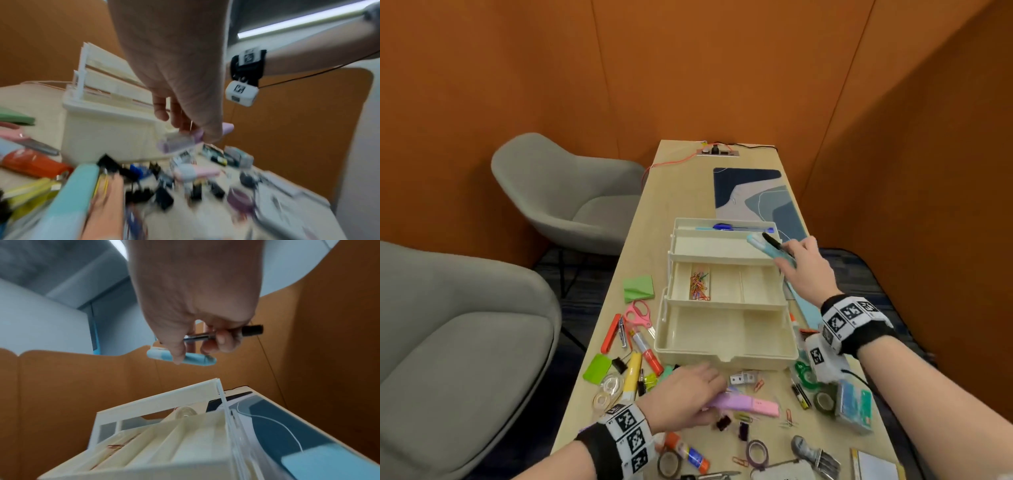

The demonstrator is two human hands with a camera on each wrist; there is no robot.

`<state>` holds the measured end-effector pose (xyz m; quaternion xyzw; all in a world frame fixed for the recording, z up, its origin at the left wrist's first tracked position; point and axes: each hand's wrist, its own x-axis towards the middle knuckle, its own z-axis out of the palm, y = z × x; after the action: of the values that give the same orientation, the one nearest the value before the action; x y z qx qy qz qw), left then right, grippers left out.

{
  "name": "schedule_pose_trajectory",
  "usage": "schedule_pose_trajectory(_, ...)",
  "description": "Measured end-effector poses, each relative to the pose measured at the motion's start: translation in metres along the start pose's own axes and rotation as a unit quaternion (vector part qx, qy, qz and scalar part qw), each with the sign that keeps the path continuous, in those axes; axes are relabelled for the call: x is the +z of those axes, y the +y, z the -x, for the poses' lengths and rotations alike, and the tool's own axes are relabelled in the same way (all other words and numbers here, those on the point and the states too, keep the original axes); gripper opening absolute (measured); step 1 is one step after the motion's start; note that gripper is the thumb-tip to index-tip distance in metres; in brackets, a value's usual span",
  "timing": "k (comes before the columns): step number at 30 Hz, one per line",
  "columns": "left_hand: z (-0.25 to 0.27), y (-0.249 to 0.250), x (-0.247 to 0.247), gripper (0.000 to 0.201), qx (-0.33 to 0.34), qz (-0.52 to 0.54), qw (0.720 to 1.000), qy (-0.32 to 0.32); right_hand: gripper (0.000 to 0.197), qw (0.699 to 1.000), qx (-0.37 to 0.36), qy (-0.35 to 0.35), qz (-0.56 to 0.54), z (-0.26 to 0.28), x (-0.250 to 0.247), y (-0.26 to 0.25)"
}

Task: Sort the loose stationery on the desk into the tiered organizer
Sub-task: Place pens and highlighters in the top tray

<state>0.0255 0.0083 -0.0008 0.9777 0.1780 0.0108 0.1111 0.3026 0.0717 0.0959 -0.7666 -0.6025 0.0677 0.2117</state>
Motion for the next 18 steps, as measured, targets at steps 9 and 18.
schedule_pose_trajectory(9, -0.042, -0.094, -0.098, 0.029, -0.193, 0.121, 0.948, 0.225, 0.033, 0.978, -0.012, -0.177, 0.105, -0.072, 0.018, -0.016)
schedule_pose_trajectory(18, -0.109, -0.171, -0.121, 0.023, -0.252, 0.084, 0.955, 0.13, 0.039, 0.992, 0.013, -0.125, 0.0, -0.082, 0.021, 0.003)
